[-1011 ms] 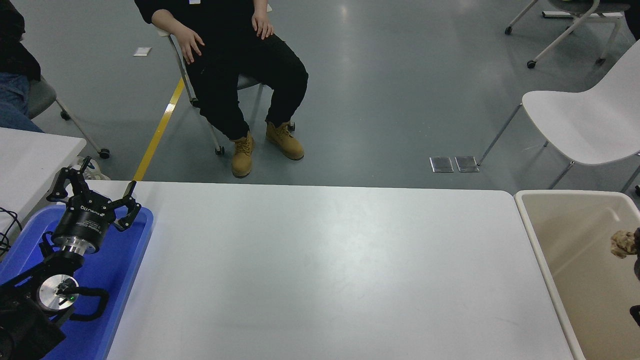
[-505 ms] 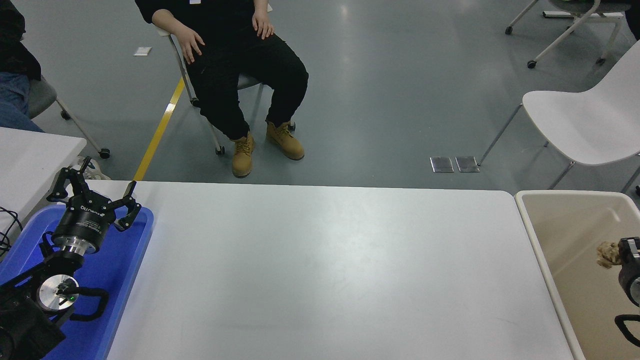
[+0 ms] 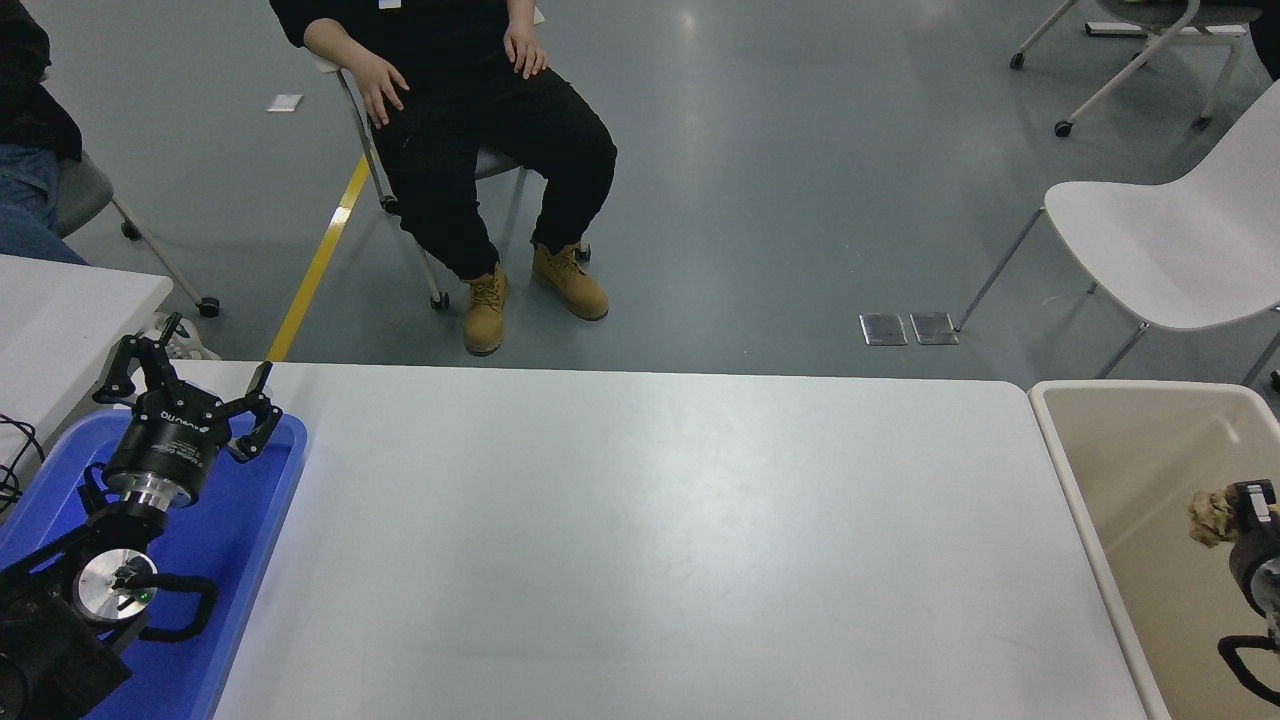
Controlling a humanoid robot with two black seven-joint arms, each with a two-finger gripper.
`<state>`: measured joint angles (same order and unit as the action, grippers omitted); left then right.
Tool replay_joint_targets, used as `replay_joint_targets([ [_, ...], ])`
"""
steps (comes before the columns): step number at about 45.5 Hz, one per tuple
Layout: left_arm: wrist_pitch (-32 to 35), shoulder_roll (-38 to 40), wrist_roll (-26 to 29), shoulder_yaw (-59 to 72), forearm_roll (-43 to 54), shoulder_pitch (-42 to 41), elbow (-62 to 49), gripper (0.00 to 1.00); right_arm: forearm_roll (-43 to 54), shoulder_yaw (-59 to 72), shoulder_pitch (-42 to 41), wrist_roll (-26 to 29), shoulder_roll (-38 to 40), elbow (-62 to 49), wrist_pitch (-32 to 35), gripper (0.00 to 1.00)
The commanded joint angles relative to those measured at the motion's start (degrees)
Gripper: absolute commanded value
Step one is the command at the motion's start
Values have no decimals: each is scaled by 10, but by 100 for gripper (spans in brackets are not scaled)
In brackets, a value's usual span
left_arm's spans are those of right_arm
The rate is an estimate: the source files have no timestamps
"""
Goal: Clean the table surface
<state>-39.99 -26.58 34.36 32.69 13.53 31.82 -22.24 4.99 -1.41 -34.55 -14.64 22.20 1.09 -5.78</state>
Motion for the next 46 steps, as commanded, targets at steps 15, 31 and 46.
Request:
replay_joint_targets([
  [15,0,0,0,0,0,0,0,100,-1,-11,-34,-5,14,1,-3,98],
  [31,0,0,0,0,0,0,0,100,-3,-58,-138,-5,44,6,2,98],
  [46,0,0,0,0,0,0,0,100,-4,-202,-179,-6,104,144,15,98],
])
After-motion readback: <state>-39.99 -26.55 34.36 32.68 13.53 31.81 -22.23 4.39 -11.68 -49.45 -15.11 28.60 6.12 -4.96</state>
